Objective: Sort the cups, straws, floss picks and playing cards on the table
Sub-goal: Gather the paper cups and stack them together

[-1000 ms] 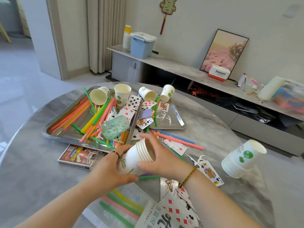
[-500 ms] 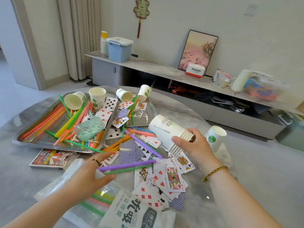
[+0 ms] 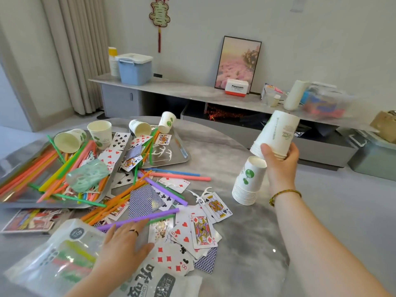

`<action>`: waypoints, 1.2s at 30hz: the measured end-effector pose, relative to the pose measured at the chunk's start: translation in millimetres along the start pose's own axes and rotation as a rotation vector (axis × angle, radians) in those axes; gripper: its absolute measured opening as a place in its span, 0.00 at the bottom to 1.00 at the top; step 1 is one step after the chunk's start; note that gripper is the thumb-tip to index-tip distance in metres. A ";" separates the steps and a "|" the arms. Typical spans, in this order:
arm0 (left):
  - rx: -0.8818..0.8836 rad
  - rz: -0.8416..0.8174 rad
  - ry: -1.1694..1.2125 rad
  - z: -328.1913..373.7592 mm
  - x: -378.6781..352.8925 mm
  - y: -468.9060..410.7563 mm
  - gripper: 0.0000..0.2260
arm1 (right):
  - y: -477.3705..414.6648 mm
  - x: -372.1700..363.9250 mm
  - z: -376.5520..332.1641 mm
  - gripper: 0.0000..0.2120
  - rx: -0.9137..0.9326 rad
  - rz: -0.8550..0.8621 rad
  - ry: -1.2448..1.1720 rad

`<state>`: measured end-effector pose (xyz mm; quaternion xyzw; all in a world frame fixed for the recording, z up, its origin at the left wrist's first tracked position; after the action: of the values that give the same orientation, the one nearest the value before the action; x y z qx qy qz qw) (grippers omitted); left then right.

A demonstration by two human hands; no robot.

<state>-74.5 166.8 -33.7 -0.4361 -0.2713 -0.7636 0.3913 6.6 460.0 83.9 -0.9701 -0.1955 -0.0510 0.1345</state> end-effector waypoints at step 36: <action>0.017 -0.051 0.048 2.3 -5.4 -6.4 0.23 | 3.8 -14.1 108.0 0.35 -0.174 -0.288 0.408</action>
<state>-77.1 174.0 -37.8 -0.4073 -0.2793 -0.7812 0.3818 0.1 481.8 -22.7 -0.9099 -0.2952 -0.2807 0.0787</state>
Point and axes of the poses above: each hand's wrist, its own y-axis away from the middle knuckle, its own x-axis out of the back of the hand, z = x × y, the point moved 2 cm from there along -y, towards the middle knuckle, and after that the axes turned 15 degrees about y, right-handed, at the moved point
